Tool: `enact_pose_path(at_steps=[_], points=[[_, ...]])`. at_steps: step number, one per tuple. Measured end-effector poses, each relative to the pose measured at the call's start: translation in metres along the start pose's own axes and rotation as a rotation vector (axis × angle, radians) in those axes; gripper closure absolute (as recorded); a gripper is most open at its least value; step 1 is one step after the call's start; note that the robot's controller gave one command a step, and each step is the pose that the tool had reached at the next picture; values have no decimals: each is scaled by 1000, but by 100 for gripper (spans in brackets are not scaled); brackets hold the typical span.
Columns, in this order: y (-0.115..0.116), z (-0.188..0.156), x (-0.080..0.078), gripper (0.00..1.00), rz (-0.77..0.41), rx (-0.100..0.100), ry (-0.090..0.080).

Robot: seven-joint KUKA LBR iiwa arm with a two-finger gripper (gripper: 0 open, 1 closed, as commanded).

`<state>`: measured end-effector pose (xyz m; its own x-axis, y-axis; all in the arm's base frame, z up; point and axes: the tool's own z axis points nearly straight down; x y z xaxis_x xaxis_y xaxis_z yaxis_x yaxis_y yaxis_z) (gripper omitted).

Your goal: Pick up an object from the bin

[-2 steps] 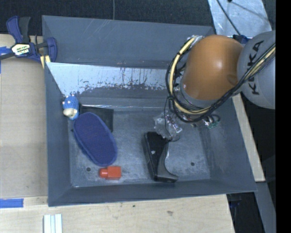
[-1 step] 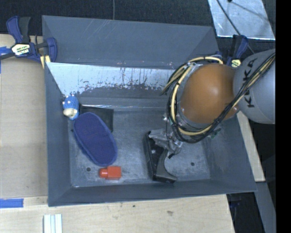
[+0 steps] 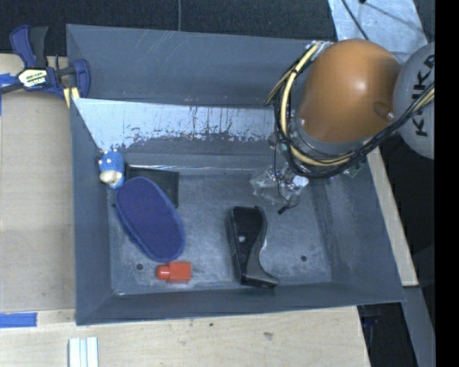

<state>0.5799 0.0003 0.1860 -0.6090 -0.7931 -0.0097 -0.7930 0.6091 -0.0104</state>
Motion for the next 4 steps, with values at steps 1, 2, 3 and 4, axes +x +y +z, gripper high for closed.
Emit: enact_pose_path(at_steps=[1,2,3,4], points=[[4,88,-24,100,-212,-5,1],[20,-10,16,100,-226,-3,3],[44,68,-13,100,-313,-16,6],[41,65,-12,0,-308,-11,5]])
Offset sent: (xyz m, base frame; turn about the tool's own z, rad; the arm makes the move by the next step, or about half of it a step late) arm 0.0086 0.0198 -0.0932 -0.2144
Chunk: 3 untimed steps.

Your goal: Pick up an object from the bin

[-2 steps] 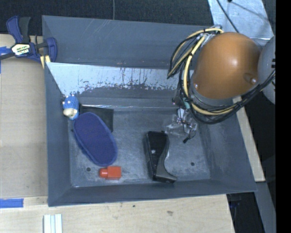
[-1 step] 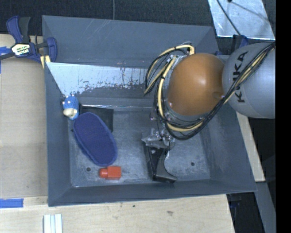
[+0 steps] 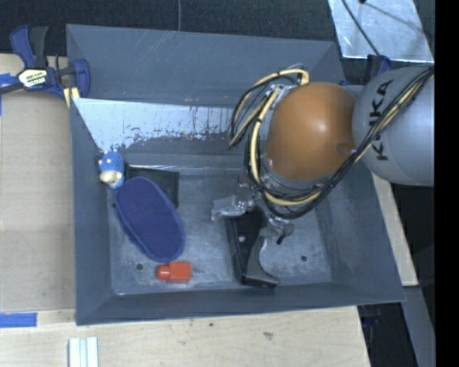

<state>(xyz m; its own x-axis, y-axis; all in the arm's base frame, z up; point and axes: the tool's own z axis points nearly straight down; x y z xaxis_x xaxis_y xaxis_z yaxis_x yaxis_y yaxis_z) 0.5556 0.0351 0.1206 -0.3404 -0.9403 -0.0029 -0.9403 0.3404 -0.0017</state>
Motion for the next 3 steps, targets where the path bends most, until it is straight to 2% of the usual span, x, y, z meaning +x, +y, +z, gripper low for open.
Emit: enact_pose_path(at_steps=[1,2,3], points=[[-19,52,35,0,-7,-1,-1],[-20,49,32,100,-9,4,-5],[-44,-67,30,100,21,6,-1]])
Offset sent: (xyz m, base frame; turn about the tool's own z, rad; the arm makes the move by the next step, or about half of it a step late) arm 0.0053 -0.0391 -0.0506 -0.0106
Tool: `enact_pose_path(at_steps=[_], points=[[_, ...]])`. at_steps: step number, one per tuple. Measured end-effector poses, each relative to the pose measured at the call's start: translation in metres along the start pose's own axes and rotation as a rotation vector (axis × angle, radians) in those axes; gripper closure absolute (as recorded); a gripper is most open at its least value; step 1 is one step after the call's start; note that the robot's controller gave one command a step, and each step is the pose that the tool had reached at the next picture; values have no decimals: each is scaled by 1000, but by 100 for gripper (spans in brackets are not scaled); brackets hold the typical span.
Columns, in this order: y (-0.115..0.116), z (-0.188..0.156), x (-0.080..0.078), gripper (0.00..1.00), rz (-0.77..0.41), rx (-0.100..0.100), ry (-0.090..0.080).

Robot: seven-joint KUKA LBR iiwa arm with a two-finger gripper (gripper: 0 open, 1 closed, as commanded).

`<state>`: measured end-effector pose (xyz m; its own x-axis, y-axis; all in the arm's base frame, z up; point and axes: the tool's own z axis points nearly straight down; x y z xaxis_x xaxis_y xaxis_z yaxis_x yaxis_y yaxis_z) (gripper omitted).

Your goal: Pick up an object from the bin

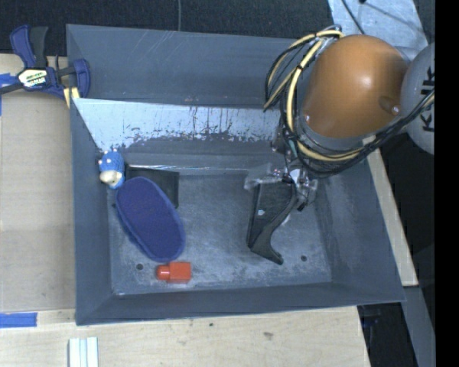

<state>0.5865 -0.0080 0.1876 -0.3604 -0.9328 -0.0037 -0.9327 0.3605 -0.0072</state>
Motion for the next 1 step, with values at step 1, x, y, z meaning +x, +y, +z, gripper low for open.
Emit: enact_pose_path(at_steps=[1], points=[[43,-95,32,100,-274,-6,1]])
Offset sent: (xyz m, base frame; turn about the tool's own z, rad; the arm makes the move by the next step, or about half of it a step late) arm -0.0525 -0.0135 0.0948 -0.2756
